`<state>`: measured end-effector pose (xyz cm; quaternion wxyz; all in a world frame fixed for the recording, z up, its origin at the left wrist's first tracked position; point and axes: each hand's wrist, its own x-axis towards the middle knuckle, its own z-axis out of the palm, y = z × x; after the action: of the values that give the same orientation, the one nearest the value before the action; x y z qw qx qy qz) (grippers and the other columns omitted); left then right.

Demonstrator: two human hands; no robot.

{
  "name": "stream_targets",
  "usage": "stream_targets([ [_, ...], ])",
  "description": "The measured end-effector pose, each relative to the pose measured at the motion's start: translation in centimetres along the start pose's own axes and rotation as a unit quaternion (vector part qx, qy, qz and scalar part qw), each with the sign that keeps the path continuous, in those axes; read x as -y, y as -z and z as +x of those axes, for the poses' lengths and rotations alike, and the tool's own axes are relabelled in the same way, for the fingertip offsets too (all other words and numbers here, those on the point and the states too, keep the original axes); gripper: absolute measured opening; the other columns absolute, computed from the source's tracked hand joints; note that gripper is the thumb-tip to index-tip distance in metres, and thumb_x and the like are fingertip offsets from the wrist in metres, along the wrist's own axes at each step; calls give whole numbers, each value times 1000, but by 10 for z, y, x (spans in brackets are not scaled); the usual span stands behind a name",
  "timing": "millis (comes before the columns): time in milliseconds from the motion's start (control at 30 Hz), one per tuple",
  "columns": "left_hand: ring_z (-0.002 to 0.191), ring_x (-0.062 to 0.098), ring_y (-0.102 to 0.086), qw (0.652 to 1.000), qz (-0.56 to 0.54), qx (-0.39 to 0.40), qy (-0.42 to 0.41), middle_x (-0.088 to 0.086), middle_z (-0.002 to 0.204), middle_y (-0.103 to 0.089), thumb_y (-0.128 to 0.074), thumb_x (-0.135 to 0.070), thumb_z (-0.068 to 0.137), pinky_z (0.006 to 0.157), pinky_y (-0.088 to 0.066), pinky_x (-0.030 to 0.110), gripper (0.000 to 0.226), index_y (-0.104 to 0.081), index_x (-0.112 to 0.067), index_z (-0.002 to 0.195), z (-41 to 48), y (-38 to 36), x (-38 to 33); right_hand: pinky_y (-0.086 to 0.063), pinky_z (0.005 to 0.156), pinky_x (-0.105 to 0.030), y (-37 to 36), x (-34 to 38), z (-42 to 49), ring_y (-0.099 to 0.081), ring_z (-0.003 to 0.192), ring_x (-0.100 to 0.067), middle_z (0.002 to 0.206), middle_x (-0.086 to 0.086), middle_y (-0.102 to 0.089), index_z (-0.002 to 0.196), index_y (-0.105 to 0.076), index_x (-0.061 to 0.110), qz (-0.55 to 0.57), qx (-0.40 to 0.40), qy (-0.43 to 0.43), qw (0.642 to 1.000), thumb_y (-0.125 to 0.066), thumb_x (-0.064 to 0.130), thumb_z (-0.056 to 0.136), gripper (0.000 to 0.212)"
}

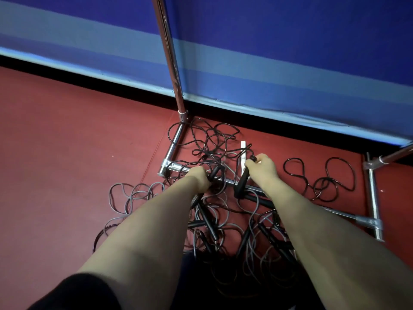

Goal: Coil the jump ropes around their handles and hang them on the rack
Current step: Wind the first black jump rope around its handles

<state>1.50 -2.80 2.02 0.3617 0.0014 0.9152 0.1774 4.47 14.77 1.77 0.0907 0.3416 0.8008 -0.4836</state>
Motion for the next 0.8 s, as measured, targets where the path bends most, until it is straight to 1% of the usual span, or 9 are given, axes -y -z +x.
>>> stream_targets([
  [100,111,33,-60,999,-29,-16,-8,18,119,-65,-65,-20,92,82,-44,31,31,-63,-1,116,-12,13,-6,-51,68,-36,14,12,-7,-60,71,-27,70,-3,-56,93,-56,11,50,-22,20,998,-56,15,90,5],
  [200,111,31,-60,997,-71,-30,-22,13,115,-63,-66,-20,92,89,-46,32,33,-60,-3,118,-25,29,-14,-45,50,-21,29,30,-19,-61,57,-17,68,-8,-62,102,-56,13,106,-5,24,994,-51,10,93,11],
  [300,92,24,-58,986,-158,-30,-51,9,99,-58,-68,-13,90,93,-48,36,13,-57,-11,97,-37,43,-22,-45,43,-17,44,50,-30,-60,56,-19,74,-12,-65,94,-55,17,131,38,20,991,-48,8,95,11],
  [367,84,19,-52,975,-206,-46,-75,4,85,-55,-66,-8,91,87,-49,36,21,-49,-16,81,-43,51,-30,-45,46,-19,53,63,-37,-60,60,-21,82,-11,-67,88,-54,19,109,67,30,991,-47,9,96,15],
  [433,78,18,-49,959,-259,-58,-101,-1,74,-48,-62,-4,93,71,-47,30,30,-43,-19,75,-51,57,-37,-44,54,-24,58,77,-44,-62,64,-23,90,-4,-67,86,-52,20,81,87,47,992,-46,12,98,15],
  [500,68,15,-47,941,-311,-54,-122,-2,73,-46,-59,-2,94,58,-41,22,31,-42,-20,75,-62,61,-44,-50,57,-28,63,90,-53,-65,65,-22,91,-2,-61,86,-50,21,70,112,57,990,-46,14,98,14],
  [633,58,14,-51,913,-379,-29,-151,3,73,-51,-56,-1,96,53,-44,24,25,-46,-18,82,-78,60,-46,-49,44,-21,72,113,-73,-66,66,-24,99,-6,-62,89,-45,21,52,169,54,983,-44,13,96,11],
  [700,66,19,-53,908,-385,-36,-161,6,77,-53,-57,-2,96,56,-45,25,21,-48,-17,85,-88,64,-48,-48,42,-21,75,121,-82,-63,60,-23,92,-9,-71,87,-44,18,43,179,46,982,-45,11,96,11],
  [800,73,17,-48,917,-358,-76,-160,1,78,-50,-61,-7,95,63,-41,27,14,-50,-14,92,-99,69,-50,-54,58,-30,78,131,-95,-61,59,-22,81,-12,-75,91,-53,11,23,211,52,976,-50,9,94,5],
])
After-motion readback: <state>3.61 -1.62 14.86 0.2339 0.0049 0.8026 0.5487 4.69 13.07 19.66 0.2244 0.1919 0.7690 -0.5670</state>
